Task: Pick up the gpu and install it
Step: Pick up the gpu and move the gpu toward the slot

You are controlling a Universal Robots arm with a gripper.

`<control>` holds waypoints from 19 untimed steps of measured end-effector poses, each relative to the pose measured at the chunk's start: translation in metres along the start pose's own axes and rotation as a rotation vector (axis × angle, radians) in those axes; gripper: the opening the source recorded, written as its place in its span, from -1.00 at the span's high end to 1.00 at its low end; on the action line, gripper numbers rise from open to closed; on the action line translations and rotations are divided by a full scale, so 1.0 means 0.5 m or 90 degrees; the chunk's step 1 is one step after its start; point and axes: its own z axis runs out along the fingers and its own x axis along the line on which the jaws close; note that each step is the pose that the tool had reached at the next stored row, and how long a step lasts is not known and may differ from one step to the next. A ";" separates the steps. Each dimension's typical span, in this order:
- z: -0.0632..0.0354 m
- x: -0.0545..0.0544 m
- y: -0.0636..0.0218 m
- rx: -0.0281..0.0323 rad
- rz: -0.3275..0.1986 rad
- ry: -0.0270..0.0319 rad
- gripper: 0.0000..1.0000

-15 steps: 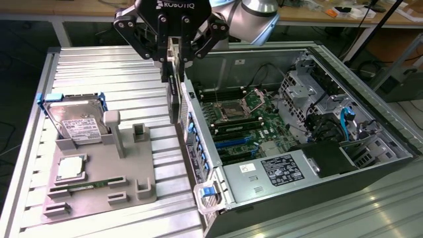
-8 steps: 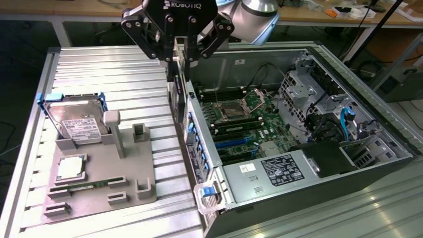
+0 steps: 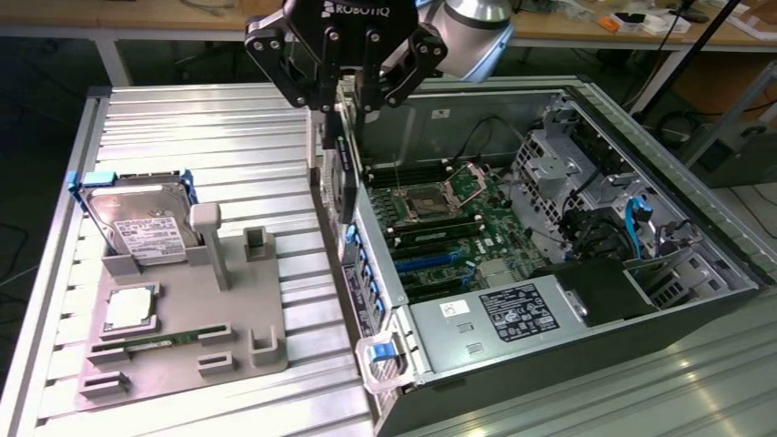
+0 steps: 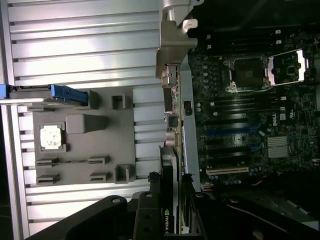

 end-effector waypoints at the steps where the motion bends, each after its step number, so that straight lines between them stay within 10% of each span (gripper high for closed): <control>1: 0.000 -0.004 0.000 0.0000 0.000 0.0000 0.46; 19: 0.001 -0.058 0.005 0.0000 0.000 0.0000 0.46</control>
